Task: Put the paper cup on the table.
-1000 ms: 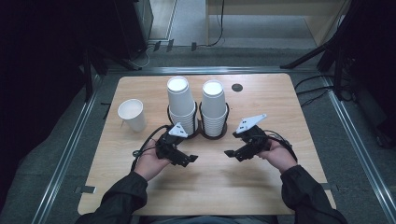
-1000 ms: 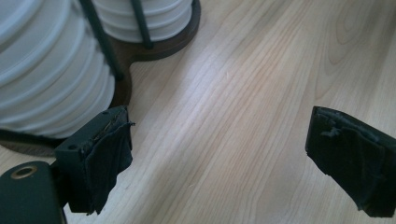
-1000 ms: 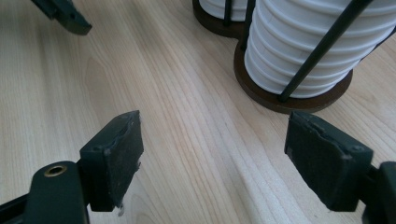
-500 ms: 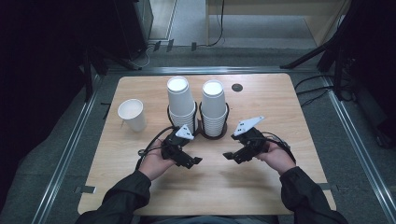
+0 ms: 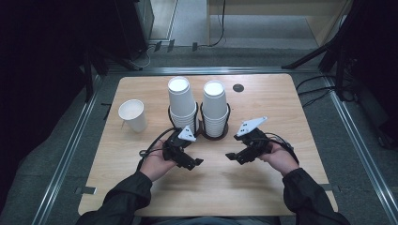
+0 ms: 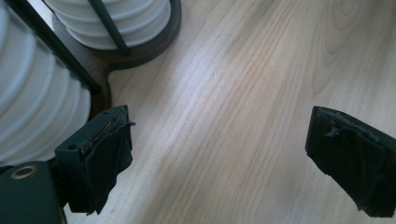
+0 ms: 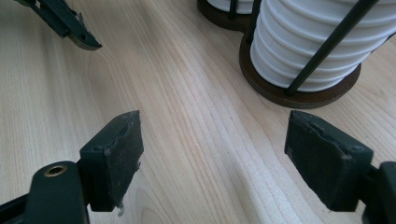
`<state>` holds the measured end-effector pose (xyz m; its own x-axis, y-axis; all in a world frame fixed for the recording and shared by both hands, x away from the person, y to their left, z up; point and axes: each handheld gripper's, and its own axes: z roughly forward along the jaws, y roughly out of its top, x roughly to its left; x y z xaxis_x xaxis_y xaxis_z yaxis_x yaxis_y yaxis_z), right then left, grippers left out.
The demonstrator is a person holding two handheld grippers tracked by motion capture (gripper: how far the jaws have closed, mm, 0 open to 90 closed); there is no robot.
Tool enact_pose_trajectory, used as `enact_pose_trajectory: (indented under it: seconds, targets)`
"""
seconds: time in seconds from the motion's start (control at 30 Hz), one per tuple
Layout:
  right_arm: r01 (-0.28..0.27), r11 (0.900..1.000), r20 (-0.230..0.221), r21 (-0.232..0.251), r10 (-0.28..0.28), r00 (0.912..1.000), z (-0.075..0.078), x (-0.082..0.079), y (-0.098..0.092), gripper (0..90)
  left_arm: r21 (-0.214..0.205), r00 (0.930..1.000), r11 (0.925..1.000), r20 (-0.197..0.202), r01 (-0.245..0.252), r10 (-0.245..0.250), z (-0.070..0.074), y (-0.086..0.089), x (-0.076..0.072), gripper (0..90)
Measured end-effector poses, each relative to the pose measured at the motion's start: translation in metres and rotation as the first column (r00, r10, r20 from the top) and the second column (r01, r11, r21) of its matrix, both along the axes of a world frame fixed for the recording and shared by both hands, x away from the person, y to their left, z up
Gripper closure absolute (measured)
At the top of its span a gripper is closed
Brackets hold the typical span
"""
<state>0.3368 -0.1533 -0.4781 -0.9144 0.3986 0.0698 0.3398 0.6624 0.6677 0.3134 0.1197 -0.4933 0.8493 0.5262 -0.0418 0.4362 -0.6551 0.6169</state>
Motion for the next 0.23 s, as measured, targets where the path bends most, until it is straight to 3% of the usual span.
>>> enact_pose_trajectory:
  seconds: [0.23]
  targets:
    - [-0.003,1.0000,0.006,0.000,0.003,1.0000,0.0000,0.0000,0.0003,19.5,0.003,0.9999,1.0000,-0.012,0.003,-0.003,-0.0013,0.0027,0.0015,7.4]
